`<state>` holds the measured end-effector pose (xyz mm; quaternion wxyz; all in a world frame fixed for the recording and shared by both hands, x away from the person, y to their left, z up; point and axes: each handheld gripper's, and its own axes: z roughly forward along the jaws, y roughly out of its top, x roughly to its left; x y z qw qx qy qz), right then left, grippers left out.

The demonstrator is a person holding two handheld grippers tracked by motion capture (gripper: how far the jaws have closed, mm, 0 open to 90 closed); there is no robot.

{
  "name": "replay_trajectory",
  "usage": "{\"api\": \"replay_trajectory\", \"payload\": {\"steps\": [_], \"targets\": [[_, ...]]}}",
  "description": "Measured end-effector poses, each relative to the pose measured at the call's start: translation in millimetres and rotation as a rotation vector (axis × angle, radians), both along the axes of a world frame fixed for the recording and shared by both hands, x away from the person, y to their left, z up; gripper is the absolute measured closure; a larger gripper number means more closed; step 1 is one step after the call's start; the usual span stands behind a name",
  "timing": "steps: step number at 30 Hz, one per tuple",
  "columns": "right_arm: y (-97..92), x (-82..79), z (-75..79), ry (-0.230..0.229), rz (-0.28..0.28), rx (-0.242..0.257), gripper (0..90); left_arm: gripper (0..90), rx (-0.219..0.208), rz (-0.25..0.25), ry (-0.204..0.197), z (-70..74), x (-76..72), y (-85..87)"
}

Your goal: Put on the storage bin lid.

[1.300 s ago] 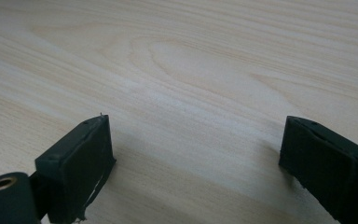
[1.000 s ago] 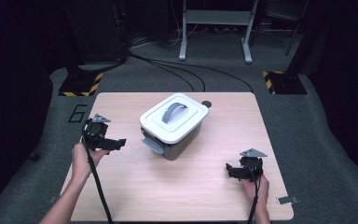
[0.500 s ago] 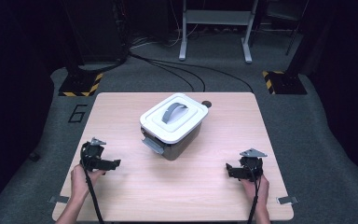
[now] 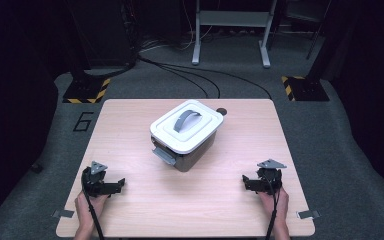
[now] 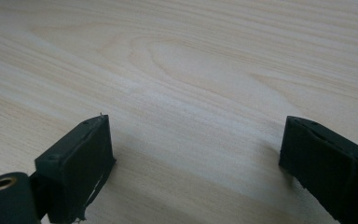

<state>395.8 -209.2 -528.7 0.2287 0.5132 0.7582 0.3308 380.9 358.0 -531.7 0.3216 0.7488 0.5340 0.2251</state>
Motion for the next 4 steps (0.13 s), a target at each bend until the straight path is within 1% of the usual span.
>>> {"api": "replay_trajectory", "payload": {"steps": [1,4], "targets": [[0.2,0.0,0.1,0.001,-0.002,0.000,8.2,0.0,0.007,-0.008,0.004,0.3,-0.1,0.5],[0.2,0.0,0.1,0.000,-0.003,-0.001,8.2,0.0,0.005,-0.005,0.004,0.2,-0.2,0.0]]}}
